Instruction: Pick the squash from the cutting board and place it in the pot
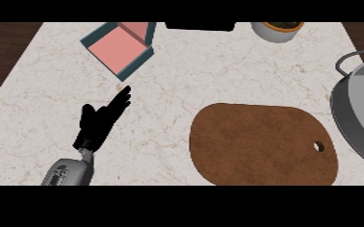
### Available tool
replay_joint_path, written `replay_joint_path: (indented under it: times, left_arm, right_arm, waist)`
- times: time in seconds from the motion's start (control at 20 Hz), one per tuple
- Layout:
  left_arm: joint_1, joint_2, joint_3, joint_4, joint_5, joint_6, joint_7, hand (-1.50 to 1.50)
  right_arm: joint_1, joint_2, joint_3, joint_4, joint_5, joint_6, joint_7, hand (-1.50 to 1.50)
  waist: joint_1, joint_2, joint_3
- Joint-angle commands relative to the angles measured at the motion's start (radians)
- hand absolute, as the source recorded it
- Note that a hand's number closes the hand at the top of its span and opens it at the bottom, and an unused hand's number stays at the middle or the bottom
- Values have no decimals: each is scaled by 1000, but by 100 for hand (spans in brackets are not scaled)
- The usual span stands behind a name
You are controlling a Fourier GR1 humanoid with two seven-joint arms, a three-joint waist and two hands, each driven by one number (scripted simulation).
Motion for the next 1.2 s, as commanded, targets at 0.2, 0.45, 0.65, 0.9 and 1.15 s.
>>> replay_joint_path:
  times: [0.2,0.45,0.65,0.9,1.15]
  left_arm:
    - [7,27,37,10,18,-32,-22,0]
    - [33,-14,-3,-27,-14,18,11,0]
    - [32,-20,12,-2,-8,20,-23,0]
    - [55,1,26,-35,-8,23,-3,0]
    - [47,38,59,-67,18,-3,41,0]
  right_arm:
    - [-287,120,3,418,34,66,-57,-150]
    - [-277,169,-127,260,-21,-283,-169,-150]
    - [-308,183,-242,231,-84,-462,-297,-150]
    - [-272,173,-371,194,-126,-665,-331,-150]
    - [-164,150,-484,57,-225,-705,-422,-150]
  waist:
    - [-14,-1,1]
    - [-28,-7,3]
    - [-42,-5,3]
    - [-57,-14,1]
    - [-74,-20,0]
